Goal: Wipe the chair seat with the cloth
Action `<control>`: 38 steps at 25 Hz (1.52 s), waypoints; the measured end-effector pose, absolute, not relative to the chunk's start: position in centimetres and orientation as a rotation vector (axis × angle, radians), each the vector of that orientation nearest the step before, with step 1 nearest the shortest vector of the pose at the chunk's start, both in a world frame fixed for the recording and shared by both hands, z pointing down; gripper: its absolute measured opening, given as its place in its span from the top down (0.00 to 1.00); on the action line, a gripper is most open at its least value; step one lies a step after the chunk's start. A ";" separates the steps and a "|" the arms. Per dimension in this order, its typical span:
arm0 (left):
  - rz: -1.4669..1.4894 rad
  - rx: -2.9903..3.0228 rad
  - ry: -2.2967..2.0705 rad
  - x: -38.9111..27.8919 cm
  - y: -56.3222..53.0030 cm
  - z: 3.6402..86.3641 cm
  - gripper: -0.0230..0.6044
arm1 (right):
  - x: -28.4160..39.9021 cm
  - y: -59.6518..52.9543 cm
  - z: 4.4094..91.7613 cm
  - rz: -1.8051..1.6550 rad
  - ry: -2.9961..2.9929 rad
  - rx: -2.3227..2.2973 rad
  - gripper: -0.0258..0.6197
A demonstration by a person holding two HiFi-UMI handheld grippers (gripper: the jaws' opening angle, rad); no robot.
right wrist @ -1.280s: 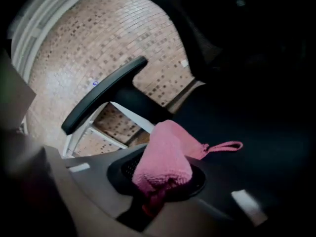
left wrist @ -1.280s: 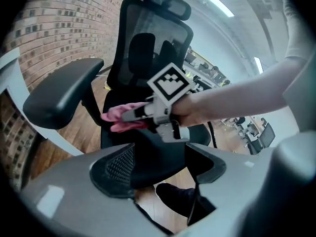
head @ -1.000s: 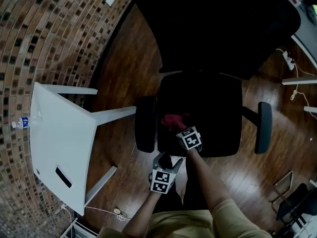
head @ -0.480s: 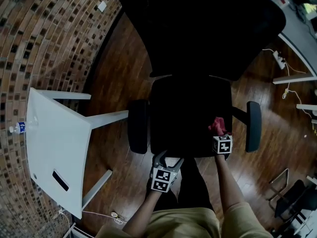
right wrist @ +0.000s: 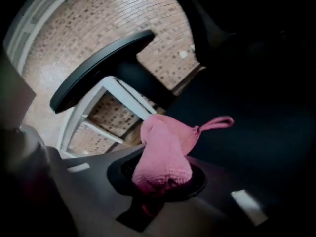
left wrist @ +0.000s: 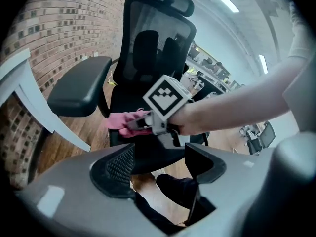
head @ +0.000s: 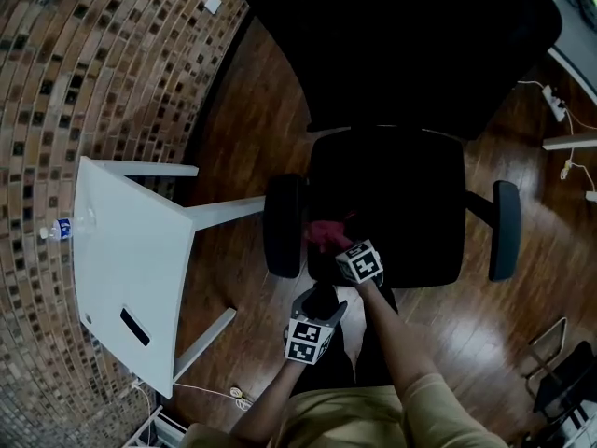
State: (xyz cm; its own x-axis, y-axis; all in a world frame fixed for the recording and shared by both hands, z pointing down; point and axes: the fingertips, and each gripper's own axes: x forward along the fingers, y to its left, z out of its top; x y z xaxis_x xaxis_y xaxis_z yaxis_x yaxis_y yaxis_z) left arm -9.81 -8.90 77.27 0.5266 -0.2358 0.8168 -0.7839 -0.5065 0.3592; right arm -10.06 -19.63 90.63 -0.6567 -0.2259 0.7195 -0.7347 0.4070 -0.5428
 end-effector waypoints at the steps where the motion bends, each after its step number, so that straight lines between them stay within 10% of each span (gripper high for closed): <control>1: 0.913 2.008 -0.838 -9.9 -9.1 77.1 0.47 | -5.8 -19.0 91.5 1.195 -2.023 0.932 0.87; 6: 0.814 2.024 -0.833 -6.1 -8.7 76.3 0.48 | 20.2 -12.7 91.6 1.029 -1.490 1.449 0.87; 10: 0.771 2.048 -0.792 -3.1 -8.0 75.8 0.48 | 25.8 -11.9 90.3 0.966 -1.395 1.470 0.87; 24: 0.820 1.929 -0.955 -11.8 -6.4 76.9 0.53 | -16.5 -16.9 89.0 1.287 -2.144 0.679 0.86; 33: 0.756 1.973 -0.917 -7.2 -8.4 76.1 0.52 | 24.0 -9.6 91.2 1.090 -1.386 1.509 0.86; 38: 0.758 1.998 -0.884 -5.3 -9.3 76.0 0.50 | 24.6 -9.8 90.3 1.071 -1.414 1.445 0.86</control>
